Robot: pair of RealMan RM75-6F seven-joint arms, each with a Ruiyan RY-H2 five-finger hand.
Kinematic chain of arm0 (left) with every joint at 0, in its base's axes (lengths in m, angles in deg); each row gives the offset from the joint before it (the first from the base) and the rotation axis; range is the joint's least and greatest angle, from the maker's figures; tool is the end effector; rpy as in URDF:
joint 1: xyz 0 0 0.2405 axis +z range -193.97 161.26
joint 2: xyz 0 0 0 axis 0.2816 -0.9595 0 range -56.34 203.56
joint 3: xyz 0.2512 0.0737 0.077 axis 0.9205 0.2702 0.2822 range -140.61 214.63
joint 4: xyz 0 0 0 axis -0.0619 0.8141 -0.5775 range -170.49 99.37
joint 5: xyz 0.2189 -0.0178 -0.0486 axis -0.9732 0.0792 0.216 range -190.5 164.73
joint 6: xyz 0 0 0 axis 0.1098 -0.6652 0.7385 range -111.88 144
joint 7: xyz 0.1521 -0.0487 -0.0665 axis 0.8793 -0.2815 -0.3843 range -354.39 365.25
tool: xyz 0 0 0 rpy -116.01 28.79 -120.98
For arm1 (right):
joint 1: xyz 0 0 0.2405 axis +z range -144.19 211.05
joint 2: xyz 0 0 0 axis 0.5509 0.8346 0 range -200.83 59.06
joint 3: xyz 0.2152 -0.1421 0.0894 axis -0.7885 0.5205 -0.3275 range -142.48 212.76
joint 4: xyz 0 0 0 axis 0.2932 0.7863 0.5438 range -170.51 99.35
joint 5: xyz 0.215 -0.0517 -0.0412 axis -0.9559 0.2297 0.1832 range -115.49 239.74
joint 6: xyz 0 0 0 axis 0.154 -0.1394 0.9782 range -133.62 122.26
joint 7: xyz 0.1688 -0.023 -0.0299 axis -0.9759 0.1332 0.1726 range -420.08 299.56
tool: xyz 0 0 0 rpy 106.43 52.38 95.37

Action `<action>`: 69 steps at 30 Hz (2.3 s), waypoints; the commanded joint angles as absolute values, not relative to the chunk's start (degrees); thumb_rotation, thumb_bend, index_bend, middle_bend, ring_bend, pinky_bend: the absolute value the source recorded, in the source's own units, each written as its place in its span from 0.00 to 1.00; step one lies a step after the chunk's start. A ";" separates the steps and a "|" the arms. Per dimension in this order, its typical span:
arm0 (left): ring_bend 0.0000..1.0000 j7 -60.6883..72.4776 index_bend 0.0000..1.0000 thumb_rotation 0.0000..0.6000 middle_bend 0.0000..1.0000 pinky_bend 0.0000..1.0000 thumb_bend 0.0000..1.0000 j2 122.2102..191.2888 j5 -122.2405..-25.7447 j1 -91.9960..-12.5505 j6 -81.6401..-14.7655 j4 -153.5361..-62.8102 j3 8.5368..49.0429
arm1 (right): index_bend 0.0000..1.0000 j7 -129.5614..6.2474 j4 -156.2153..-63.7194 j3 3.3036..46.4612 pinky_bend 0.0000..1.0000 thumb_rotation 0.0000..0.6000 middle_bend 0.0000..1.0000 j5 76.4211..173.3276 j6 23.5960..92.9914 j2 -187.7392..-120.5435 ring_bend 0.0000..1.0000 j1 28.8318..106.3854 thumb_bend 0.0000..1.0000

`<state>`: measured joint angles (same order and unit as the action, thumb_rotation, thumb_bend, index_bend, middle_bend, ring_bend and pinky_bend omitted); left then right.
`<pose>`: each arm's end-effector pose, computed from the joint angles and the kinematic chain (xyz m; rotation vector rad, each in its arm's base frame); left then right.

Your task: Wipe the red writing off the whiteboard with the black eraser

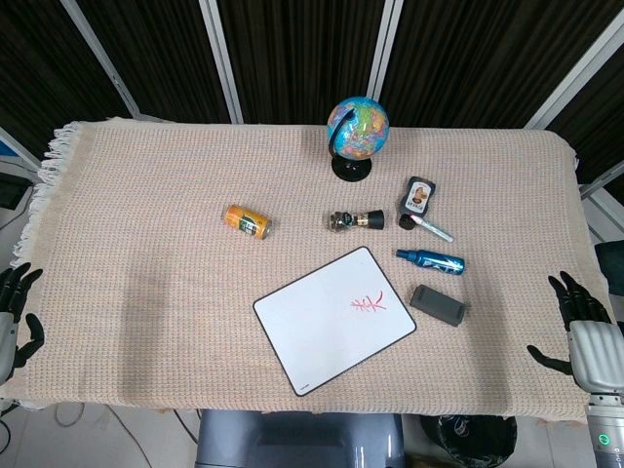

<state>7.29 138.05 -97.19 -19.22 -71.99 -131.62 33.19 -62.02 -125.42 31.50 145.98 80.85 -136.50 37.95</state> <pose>-0.3245 0.2035 0.1572 -1.2938 -0.9155 -0.9364 -0.3426 -0.2140 0.1571 1.3188 -0.9019 0.9206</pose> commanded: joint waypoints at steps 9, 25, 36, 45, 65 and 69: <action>0.00 6.84 0.12 1.00 0.05 0.00 0.74 137.93 -97.18 -19.01 -72.21 -131.84 33.25 | 0.00 -61.88 -126.01 31.30 0.19 1.00 0.00 145.80 80.14 -136.28 0.11 37.98 0.03; 0.00 6.11 0.12 1.00 0.04 0.00 0.74 137.74 -97.32 -19.03 -71.85 -132.41 33.49 | 0.00 -65.16 -128.88 31.43 0.19 1.00 0.00 145.56 78.98 -135.01 0.11 37.50 0.02; 0.00 6.15 0.12 1.00 0.05 0.00 0.74 137.67 -97.03 -19.14 -71.53 -132.51 33.44 | 0.00 -65.89 -136.95 30.32 0.19 1.00 0.08 135.99 59.88 -127.90 0.13 44.94 0.02; 0.00 6.05 0.12 1.00 0.05 0.00 0.74 137.60 -96.49 -19.25 -71.10 -132.65 33.34 | 0.00 -57.87 -140.78 27.33 0.19 1.00 0.08 120.00 43.19 -125.56 0.13 55.91 0.02; 0.00 5.74 0.12 1.00 0.05 0.00 0.74 137.38 -95.73 -19.39 -70.65 -132.69 33.08 | 0.16 -37.84 -137.28 27.73 0.19 1.00 0.22 96.03 50.79 -141.47 0.25 68.89 0.10; 0.00 5.86 0.12 1.00 0.05 0.00 0.74 137.38 -95.70 -19.45 -70.51 -132.70 33.11 | 0.19 -35.74 -137.65 27.66 0.19 1.00 0.25 94.54 53.44 -143.44 0.26 69.68 0.12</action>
<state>5.86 137.38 -95.70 -19.45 -70.51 -132.70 33.11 -36.46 -137.53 27.61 95.22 52.80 -142.72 69.20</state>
